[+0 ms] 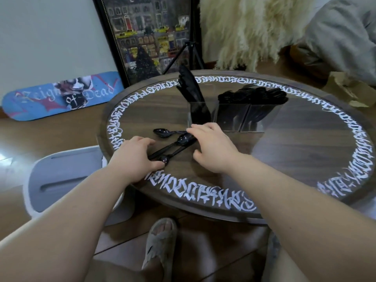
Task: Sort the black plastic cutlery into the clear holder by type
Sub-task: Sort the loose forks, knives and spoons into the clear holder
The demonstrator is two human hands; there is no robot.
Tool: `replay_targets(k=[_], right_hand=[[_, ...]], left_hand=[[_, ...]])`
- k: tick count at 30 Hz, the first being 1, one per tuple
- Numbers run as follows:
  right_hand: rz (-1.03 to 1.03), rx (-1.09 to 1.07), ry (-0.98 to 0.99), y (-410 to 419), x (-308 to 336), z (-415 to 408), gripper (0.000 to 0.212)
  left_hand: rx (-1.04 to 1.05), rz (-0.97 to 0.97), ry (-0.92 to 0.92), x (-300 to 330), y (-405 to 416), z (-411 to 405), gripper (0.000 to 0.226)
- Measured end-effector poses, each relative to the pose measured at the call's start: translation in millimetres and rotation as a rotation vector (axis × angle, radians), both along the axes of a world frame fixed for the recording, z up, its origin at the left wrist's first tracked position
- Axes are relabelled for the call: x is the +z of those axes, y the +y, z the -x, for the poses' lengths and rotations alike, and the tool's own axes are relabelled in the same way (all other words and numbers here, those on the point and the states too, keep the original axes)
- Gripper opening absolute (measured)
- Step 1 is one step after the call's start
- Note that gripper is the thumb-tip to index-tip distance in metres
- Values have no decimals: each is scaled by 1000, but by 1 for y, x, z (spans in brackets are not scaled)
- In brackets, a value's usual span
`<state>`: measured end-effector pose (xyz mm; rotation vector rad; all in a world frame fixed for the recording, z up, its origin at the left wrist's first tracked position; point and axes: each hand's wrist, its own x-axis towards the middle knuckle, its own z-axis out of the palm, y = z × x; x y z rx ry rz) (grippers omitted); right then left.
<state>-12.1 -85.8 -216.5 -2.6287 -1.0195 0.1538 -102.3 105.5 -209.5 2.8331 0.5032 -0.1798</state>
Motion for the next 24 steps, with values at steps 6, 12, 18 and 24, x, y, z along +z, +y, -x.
replay_targets(k=[6, 12, 18, 24], right_hand=[[169, -8, 69, 24, -18, -7, 73], [179, -2, -66, 2, -15, -8, 39], [281, -17, -21, -44, -2, 3, 31], [337, -96, 12, -90, 6, 10, 31]], left_hand=[[-53, 15, 22, -11, 3, -7, 64], [-135, 37, -9, -10, -11, -12, 39], [-253, 107, -2, -12, -47, -22, 40], [-325, 166, -7, -8, -84, -31, 39]])
